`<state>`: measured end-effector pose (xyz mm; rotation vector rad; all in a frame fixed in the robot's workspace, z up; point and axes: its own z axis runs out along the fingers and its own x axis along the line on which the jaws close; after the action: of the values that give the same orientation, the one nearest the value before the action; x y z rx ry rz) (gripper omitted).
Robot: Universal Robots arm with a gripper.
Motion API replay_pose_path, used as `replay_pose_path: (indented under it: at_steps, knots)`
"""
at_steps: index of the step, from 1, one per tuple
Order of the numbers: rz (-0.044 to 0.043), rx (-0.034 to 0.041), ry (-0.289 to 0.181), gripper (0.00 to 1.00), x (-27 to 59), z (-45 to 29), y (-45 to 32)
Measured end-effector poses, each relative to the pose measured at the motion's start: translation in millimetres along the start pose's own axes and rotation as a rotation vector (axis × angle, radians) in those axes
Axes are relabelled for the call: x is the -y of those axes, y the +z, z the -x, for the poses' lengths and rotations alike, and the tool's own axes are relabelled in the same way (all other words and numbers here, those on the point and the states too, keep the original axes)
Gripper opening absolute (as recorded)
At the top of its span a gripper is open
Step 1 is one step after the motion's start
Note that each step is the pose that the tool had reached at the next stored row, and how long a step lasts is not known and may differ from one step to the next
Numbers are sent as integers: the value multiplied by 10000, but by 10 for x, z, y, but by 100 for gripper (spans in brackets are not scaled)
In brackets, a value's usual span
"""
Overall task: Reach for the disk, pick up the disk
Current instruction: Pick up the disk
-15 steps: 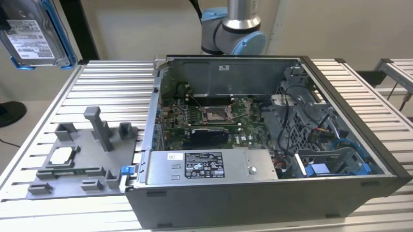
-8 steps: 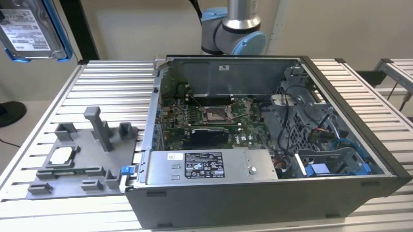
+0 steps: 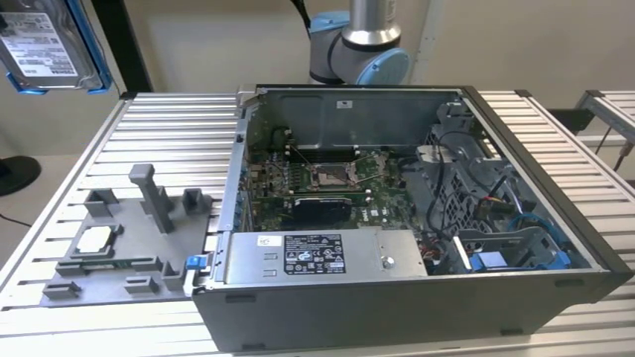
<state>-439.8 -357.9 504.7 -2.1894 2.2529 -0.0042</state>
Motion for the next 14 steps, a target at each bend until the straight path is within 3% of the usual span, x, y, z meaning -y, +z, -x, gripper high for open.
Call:
replay_pose_path:
  at_steps: [9, 14]
  knots:
    - [1, 0, -1, 0, 54, 1, 0]
    - [8, 0, 0, 0, 133, 4, 0]
